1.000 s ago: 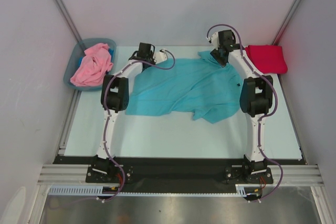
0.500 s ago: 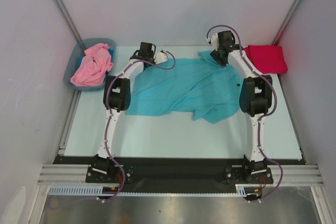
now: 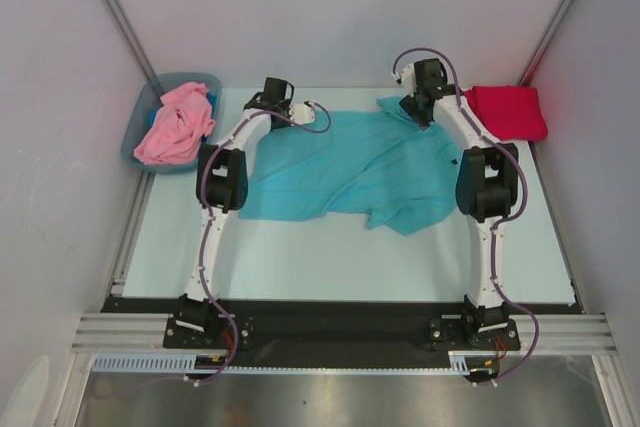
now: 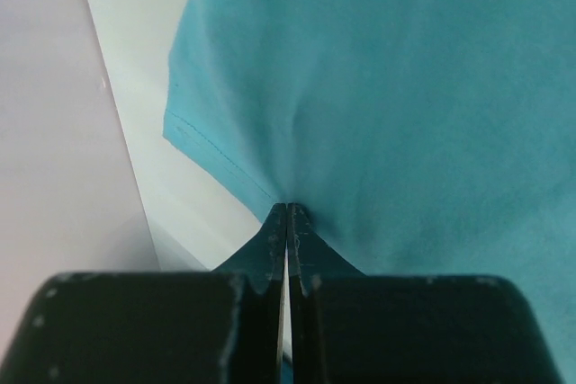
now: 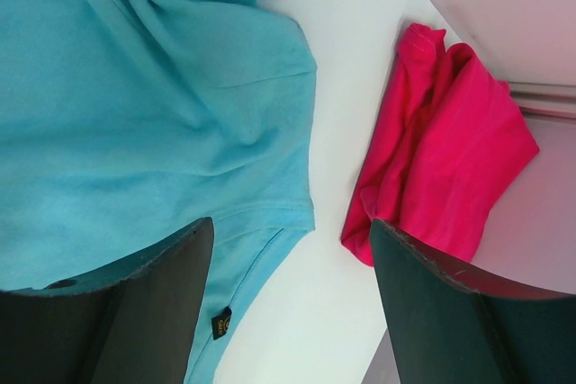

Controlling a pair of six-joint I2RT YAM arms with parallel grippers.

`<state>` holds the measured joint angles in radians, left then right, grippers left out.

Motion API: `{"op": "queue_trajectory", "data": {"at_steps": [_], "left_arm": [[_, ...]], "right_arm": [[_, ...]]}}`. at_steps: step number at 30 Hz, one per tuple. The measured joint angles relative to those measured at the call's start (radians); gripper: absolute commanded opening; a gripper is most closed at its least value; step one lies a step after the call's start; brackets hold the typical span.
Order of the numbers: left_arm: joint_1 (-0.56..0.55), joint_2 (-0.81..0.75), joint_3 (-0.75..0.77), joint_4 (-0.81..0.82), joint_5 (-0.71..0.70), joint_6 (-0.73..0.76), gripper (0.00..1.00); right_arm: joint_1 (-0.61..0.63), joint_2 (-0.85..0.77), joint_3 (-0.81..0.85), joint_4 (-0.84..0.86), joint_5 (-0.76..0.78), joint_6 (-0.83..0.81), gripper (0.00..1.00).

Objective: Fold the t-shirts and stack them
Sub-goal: Flatten the tshirt out

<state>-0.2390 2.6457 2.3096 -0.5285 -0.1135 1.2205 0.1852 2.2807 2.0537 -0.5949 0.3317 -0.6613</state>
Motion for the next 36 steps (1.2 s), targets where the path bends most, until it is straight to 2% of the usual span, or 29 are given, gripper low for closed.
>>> {"op": "queue_trajectory", "data": {"at_steps": [9,21,28,32,36], "left_arm": [[0.008,-0.007,0.019,-0.109,-0.008,0.074,0.0],[0.043,-0.028,0.028,-0.24,-0.009,0.082,0.0],[0.083,-0.026,0.031,-0.267,-0.079,0.072,0.0],[0.11,-0.013,0.031,-0.245,-0.163,0.064,0.0],[0.119,-0.008,0.034,-0.227,-0.18,0.031,0.01]], "right_arm": [[0.007,0.0,0.0,0.0,0.0,0.007,0.76],[0.015,0.0,0.0,0.0,0.0,0.007,0.76],[0.026,0.0,0.0,0.0,0.0,0.007,0.76],[0.03,0.0,0.0,0.0,0.0,0.007,0.76],[0.03,0.0,0.0,0.0,0.0,0.007,0.76]]}}
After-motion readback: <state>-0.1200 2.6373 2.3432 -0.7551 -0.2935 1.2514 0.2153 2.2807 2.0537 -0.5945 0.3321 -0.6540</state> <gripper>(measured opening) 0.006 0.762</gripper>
